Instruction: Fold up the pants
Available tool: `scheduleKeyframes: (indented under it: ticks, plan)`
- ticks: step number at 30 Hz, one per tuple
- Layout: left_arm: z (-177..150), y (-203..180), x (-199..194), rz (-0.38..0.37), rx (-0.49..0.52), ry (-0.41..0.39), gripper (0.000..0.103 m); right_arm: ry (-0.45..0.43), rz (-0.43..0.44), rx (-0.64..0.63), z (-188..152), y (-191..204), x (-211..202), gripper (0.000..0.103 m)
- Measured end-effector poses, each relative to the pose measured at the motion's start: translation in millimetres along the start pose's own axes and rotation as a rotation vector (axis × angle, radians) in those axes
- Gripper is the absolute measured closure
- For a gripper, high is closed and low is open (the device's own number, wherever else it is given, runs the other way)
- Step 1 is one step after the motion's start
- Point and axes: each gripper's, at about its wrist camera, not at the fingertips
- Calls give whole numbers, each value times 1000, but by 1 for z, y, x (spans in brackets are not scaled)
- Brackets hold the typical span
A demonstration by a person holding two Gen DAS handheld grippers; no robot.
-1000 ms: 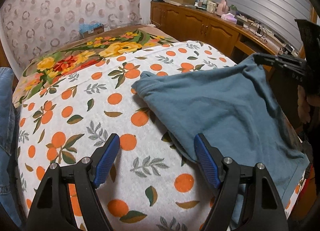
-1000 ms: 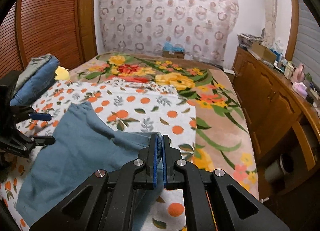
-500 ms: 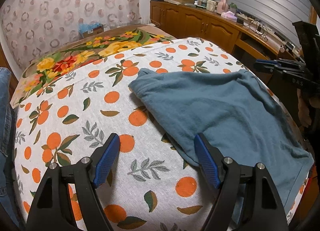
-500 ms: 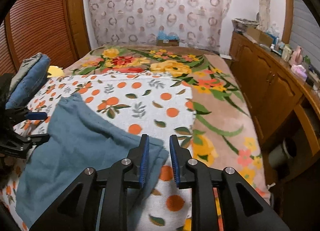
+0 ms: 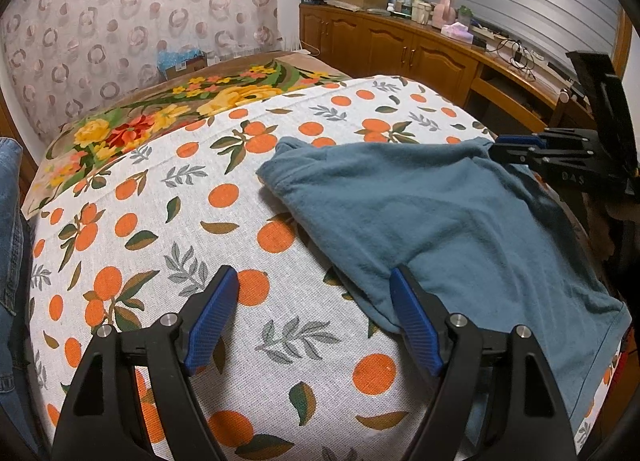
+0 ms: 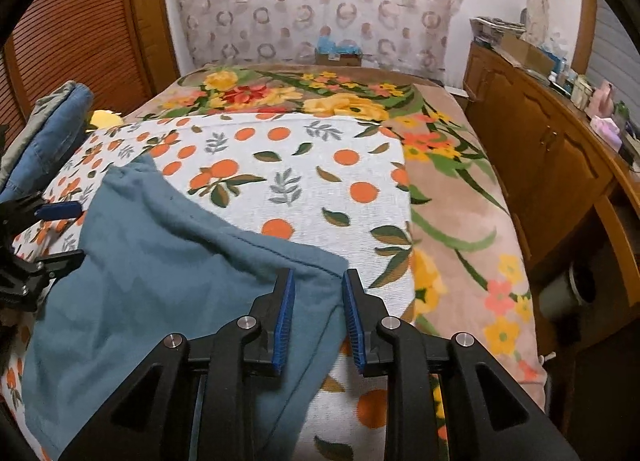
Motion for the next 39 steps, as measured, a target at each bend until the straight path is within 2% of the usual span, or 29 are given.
scheduleKeyframes:
  ticks: [6,8,10,12,17,24,27,29,34,39]
  plan:
    - [0,0,0,0,0,0,24,-12,10,-24,-1,8,2,78]
    - [0,0,0,0,0,0,24,-17,25,-38,-2,10,2,90]
    - [0,0,0,0,0,0,23,-29,25,-53,-3,10,-1,96]
    - [0,0,1,0,0,0,23,-41,33,-60,-5,8,-5,97]
    - [-1,0,1,1,1,0,23,-96,-20,-26,-8,-2,-16,99]
    - [5,3,0,-10,-24,7,23,-50,-19,-31,-16,-3,-7,99]
    - [15,9,-5,-17,-50,-15,24,-50,-15,-31,-15,-4,-8,99]
    - [24,14,-4,-46,-67,-20,29,-48,-13,-31,-13,-5,-7,99]
    - [41,27,10,-100,-131,1,51,-42,-14,-38,-10,-5,-6,99]
    - [52,32,25,-131,-172,22,61,-43,-9,-36,-10,-6,-6,99]
Point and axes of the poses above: each gripper's, at about its wrist camera, not at the fingertips, and x roughly the way its jaws point, y to its left, z to its top, and after that the axes turned 4 degrees about -z, right-handed
